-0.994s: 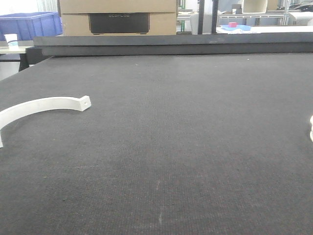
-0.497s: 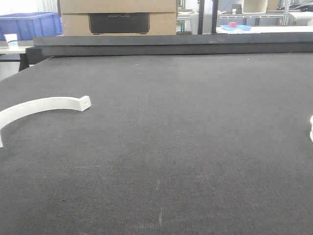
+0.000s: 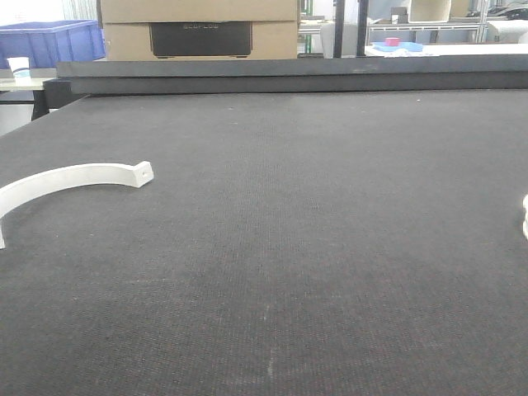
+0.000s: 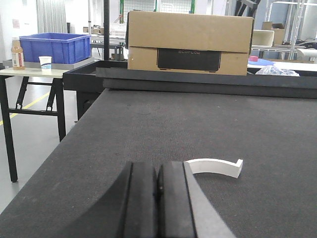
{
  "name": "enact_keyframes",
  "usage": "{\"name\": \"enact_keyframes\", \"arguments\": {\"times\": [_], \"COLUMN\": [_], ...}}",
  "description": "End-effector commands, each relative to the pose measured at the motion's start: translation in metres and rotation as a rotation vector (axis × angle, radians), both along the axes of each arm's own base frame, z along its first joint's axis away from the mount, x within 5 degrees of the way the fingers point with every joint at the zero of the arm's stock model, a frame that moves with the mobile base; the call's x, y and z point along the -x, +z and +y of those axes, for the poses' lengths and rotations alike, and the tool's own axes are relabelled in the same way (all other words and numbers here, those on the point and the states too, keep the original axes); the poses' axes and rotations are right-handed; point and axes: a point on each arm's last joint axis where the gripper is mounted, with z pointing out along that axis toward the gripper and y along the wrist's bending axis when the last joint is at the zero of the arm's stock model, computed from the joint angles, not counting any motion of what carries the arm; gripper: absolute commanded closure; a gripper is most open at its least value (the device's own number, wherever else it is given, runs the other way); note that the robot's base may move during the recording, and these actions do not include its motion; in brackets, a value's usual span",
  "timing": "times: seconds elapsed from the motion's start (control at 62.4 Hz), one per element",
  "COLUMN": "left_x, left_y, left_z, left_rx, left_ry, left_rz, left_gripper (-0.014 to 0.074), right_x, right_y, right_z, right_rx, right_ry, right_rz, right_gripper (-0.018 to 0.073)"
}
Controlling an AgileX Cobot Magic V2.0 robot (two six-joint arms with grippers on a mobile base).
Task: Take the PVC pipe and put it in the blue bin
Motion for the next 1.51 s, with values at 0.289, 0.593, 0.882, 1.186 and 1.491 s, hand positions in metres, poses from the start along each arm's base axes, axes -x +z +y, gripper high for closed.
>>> {"name": "enact_keyframes", "arguments": {"times": [0.289,0.593,0.882,1.186,1.491], "left_x": [0.005,0.040,0.020,-0.024,-0.080], "left_y": [0.026,0.125,0.184,0.214,0.210], "left_z": [0.002,0.000,0.000,-0.002,-0.010], "left_rx": [0.047,-0.050,-0.051,0.033,0.117], "left_ry": [0.011,0.016,0.014,-0.023,-0.096], "left_rz": [-0.243,-0.443,-0.280,-0.073,0.383], "left_gripper": [0.0707,0.0707,0.0707,0.0707,0.0707], "right_x": [0.007,0.027,0.023,-0.032,-0.126], "right_y": [0.024,0.086,0.145,0.184,0.181], "right_z": [-0.003,-0.005,-0.002,0.004,0.013], "right_rx": [-0.007,-0.084,-0.078,-0.054,-0.028], "right_ry": [-0.031,-0.019,0.002,0.035,0.074], "right_rz": [-0.276,-0.421,-0.354,-0.007,0.502], "right_gripper": [0.0727,0.0727,0.0727,0.0727,0.0727]}}
